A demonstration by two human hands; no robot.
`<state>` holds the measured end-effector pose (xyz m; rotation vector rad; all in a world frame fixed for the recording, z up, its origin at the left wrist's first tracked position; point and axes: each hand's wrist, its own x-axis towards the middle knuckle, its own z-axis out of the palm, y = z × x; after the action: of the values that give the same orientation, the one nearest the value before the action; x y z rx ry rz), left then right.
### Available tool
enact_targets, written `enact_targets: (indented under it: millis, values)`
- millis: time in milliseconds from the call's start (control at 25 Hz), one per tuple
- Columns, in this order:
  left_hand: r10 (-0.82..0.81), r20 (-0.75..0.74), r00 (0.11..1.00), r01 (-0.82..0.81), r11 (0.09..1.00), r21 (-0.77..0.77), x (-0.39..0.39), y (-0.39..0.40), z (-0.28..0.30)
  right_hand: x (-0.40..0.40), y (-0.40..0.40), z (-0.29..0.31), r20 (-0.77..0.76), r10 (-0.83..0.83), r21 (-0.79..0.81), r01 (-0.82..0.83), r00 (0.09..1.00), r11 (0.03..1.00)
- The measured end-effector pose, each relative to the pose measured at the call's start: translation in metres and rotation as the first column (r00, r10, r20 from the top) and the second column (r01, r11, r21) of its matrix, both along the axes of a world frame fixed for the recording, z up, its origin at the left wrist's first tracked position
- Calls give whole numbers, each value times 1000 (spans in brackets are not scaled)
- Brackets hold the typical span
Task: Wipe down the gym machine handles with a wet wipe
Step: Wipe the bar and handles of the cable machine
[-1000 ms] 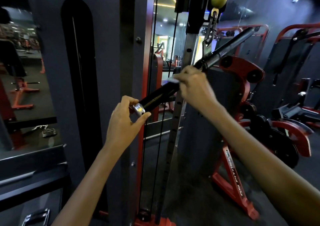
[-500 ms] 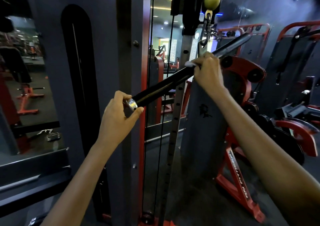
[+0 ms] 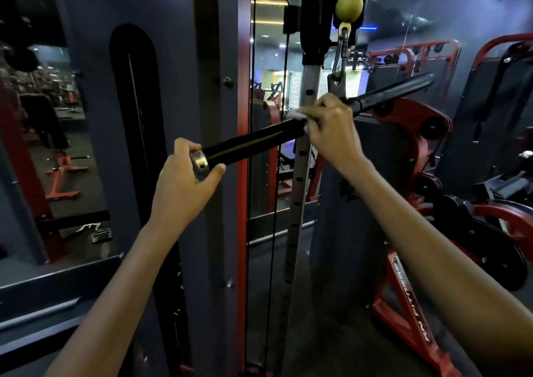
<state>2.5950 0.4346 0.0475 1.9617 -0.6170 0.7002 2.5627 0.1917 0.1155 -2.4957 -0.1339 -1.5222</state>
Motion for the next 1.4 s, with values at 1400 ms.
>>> enact_targets:
  millis: [1400]
  values:
    - [-294, 35, 955, 295, 953, -72, 37, 24, 24, 42, 77, -58, 477, 28, 798, -446, 879, 406]
